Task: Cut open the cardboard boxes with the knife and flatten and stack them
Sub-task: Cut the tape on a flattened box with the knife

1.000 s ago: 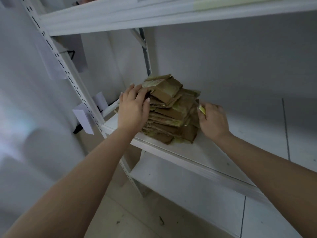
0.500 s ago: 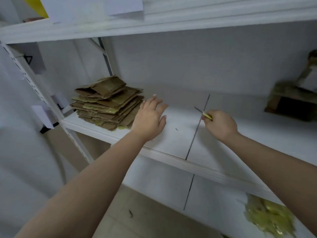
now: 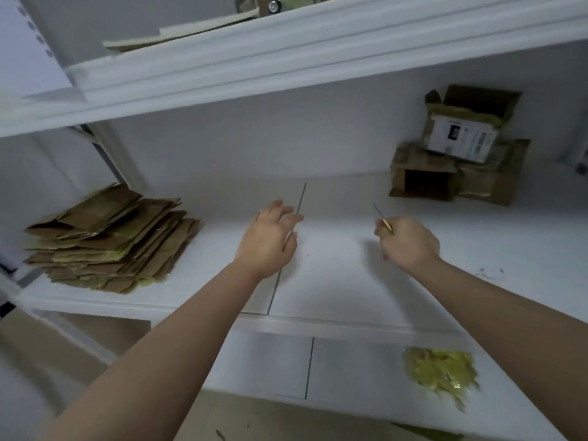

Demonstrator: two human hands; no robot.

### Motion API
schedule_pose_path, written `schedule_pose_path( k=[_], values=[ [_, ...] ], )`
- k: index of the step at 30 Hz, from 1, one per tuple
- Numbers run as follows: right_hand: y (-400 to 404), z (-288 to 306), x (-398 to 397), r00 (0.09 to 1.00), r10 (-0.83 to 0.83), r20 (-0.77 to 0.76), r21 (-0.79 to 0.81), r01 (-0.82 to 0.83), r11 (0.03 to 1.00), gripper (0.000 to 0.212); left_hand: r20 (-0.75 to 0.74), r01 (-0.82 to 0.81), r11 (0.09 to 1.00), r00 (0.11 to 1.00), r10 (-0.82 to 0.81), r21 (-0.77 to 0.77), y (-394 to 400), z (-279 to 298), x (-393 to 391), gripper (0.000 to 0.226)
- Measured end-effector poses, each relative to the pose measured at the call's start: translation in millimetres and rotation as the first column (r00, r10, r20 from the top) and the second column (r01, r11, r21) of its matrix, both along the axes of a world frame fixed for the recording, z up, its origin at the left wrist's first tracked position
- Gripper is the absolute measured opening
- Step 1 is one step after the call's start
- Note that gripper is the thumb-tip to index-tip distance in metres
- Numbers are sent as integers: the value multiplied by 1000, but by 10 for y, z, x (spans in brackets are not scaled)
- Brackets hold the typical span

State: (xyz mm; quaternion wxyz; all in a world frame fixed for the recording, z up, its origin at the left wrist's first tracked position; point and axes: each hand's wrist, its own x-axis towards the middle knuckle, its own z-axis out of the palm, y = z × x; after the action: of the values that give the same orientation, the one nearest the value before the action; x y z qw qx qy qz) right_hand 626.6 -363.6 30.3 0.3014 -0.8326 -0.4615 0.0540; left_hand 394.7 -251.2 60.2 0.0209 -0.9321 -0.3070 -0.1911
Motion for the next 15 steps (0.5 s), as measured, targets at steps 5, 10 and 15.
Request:
schedule_pose_path(
  k=[5,10,15],
  values=[
    [-220,-142,455,997,-68,-38,20,69,997,45,-2,119,992,993,-119,-36,-180,-229,598,41],
    [-458,-205,1150,995,-98,-18,6,98,995,39,-44,108,992,993,-110,-59,-284,-255,1148,47],
    [-637,-80,1997,989,-145,-4,-37,145,989,43,-25,19,994,999,-22,-111,-427,-211,1902,48]
  ],
)
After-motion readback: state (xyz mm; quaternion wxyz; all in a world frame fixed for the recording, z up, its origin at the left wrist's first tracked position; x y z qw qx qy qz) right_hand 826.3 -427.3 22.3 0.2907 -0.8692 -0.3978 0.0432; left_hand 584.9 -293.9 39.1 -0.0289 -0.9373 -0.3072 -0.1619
